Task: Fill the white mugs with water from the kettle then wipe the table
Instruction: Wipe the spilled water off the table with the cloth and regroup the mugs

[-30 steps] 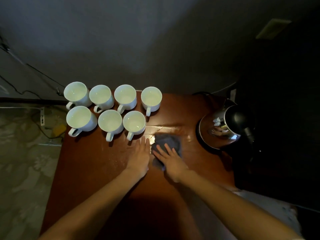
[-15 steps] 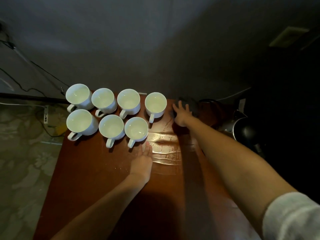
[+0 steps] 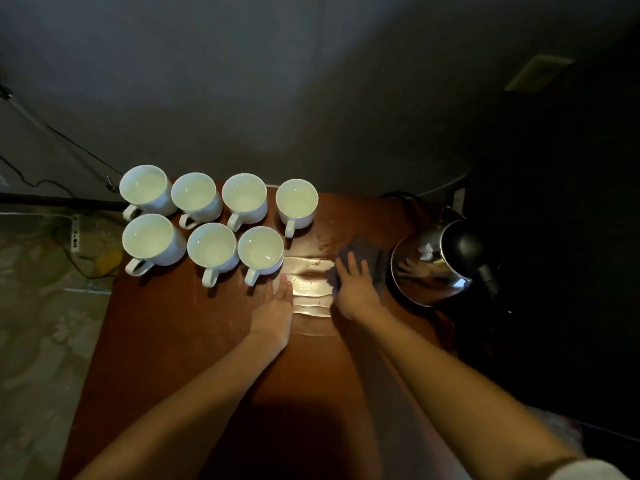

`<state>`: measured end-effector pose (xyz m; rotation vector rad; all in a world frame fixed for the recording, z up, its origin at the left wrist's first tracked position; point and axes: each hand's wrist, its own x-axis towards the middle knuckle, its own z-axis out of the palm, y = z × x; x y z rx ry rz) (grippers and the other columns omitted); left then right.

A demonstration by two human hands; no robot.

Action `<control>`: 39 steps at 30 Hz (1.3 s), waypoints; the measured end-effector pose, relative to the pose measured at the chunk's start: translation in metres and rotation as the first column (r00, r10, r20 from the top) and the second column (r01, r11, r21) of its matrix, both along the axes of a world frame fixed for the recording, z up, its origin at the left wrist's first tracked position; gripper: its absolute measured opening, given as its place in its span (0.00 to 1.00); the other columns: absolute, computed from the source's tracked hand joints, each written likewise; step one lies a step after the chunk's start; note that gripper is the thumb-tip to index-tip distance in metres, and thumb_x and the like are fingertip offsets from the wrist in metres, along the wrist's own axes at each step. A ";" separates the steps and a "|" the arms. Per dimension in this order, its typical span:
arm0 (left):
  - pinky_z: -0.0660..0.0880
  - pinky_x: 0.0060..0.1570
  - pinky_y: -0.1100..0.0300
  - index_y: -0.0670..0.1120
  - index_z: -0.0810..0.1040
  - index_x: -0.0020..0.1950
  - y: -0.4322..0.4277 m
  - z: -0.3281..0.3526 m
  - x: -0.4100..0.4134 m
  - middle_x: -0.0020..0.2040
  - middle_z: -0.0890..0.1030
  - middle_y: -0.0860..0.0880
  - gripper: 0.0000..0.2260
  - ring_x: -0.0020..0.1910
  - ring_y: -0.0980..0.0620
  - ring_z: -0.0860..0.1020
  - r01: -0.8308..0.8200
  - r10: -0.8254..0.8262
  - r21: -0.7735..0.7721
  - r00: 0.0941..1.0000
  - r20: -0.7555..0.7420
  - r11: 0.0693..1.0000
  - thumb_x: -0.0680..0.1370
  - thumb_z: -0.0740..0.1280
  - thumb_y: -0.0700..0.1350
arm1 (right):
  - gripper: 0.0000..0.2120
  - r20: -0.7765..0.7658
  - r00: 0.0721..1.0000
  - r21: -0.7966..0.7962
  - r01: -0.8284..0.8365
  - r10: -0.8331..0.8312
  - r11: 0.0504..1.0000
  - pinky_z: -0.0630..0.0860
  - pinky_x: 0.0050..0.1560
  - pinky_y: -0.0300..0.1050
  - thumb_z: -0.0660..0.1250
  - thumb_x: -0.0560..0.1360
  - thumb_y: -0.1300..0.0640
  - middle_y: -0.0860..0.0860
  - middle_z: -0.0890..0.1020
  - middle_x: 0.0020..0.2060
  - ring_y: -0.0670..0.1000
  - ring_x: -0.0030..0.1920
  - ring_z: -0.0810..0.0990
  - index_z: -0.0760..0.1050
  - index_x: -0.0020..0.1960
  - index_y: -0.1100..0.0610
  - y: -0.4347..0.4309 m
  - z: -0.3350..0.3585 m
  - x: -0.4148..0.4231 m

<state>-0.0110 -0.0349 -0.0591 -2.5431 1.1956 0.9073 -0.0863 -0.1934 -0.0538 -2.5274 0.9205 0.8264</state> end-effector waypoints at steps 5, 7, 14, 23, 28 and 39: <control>0.57 0.72 0.48 0.44 0.41 0.77 0.001 0.004 0.003 0.78 0.39 0.47 0.46 0.77 0.43 0.44 0.040 -0.042 0.058 0.999 0.021 0.998 0.72 0.72 0.43 | 0.36 0.042 0.995 0.053 -0.094 0.092 0.994 0.44 0.74 0.55 0.58 0.77 0.61 0.50 0.36 0.76 0.59 0.75 0.35 0.39 0.77 0.50 0.051 -0.004 -0.083; 0.57 0.72 0.48 0.44 0.41 0.77 0.001 0.007 0.004 0.78 0.39 0.47 0.51 0.77 0.43 0.44 0.052 -0.053 0.073 0.999 0.013 0.996 0.69 0.75 0.46 | 0.39 0.040 0.999 0.082 -0.017 0.014 0.996 0.48 0.73 0.56 0.59 0.76 0.64 0.49 0.36 0.76 0.57 0.75 0.36 0.40 0.77 0.49 0.040 -0.004 -0.125; 0.74 0.60 0.55 0.44 0.40 0.77 0.035 0.011 -0.044 0.78 0.38 0.45 0.41 0.77 0.44 0.52 -0.027 0.022 -0.126 0.999 -0.035 0.992 0.76 0.66 0.43 | 0.37 -0.036 0.941 0.033 0.338 -0.337 0.940 0.59 0.71 0.53 0.59 0.77 0.61 0.52 0.39 0.76 0.59 0.76 0.45 0.39 0.77 0.50 -0.015 0.008 -0.183; 0.52 0.73 0.56 0.44 0.45 0.78 0.072 0.029 -0.157 0.78 0.41 0.45 0.30 0.77 0.46 0.45 -0.163 0.126 -0.210 0.976 -0.177 0.964 0.80 0.57 0.42 | 0.32 0.055 0.998 0.126 0.033 -0.040 0.992 0.43 0.74 0.57 0.55 0.79 0.59 0.53 0.38 0.76 0.61 0.75 0.37 0.41 0.77 0.54 0.135 0.010 -0.186; 0.53 0.73 0.57 0.46 0.48 0.78 0.097 0.027 -0.178 0.79 0.48 0.45 0.29 0.77 0.46 0.50 -0.407 0.360 -0.280 0.910 -0.205 0.870 0.80 0.56 0.37 | 0.33 0.146 0.969 0.362 -0.240 0.199 0.901 0.42 0.75 0.58 0.61 0.76 0.61 0.53 0.46 0.77 0.59 0.75 0.39 0.50 0.77 0.54 0.162 0.003 -0.159; 0.38 0.73 0.43 0.53 0.38 0.77 0.065 -0.007 -0.204 0.76 0.33 0.46 0.28 0.74 0.38 0.34 0.163 -0.172 -0.152 0.984 -0.050 0.975 0.83 0.51 0.46 | 0.31 0.202 0.977 0.231 0.016 -0.064 0.973 0.47 0.74 0.47 0.57 0.75 0.67 0.50 0.51 0.77 0.56 0.76 0.46 0.53 0.76 0.54 0.086 0.040 -0.262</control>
